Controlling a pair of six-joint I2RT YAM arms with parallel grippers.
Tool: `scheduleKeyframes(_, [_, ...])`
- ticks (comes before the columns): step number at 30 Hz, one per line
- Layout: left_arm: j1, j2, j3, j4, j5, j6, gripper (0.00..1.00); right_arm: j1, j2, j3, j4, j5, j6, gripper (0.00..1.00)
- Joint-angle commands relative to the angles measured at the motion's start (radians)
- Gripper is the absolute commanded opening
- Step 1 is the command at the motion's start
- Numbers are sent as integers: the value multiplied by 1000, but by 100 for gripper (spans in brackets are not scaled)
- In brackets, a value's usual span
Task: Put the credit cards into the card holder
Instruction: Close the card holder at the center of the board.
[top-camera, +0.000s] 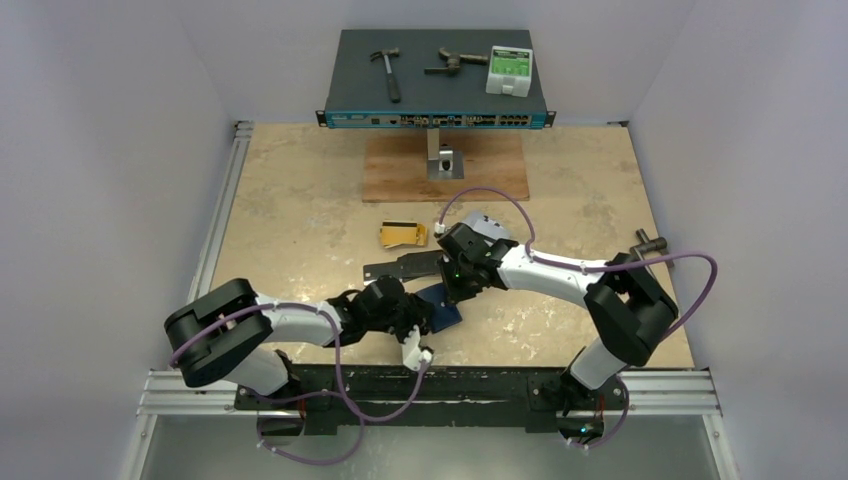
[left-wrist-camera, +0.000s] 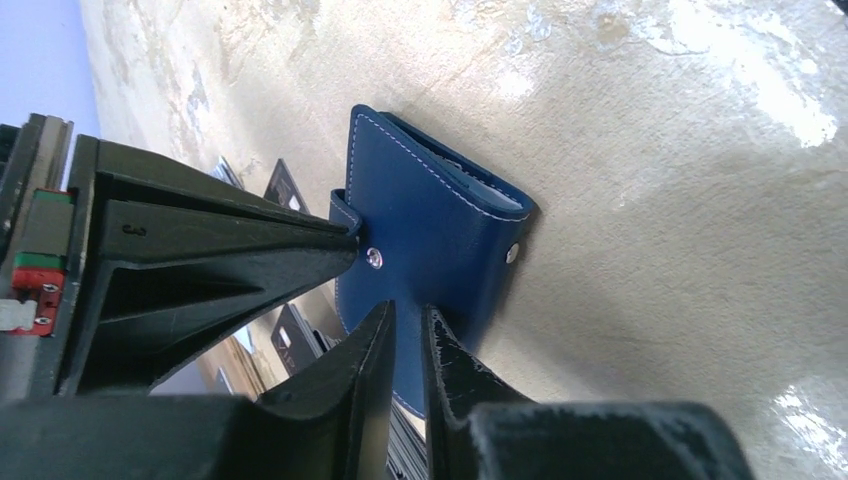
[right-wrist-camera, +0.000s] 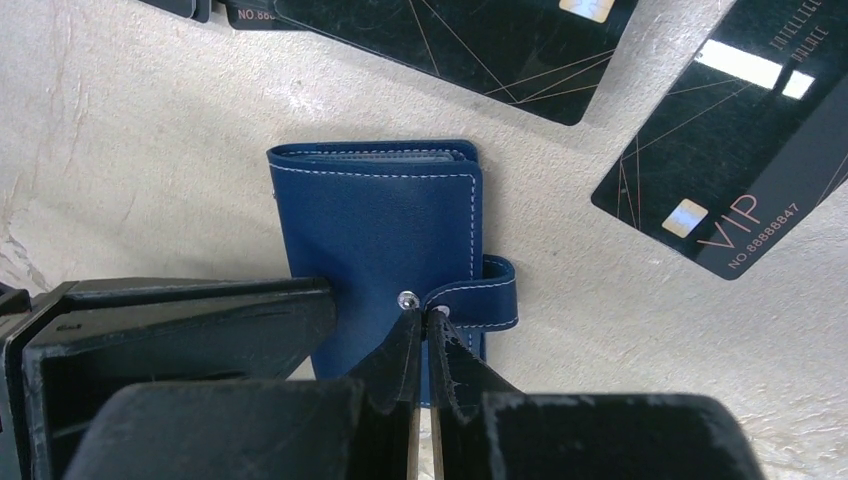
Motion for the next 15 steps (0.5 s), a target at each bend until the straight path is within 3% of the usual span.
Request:
scheduleKeyframes(1, [32,8,32,-111,74,-26,12,13,19,18,-29,-26,-27,0])
scheduleKeyframes(15, [71,31,72,-204,144,-6,9,21,32,53,-56,-41,-44,0])
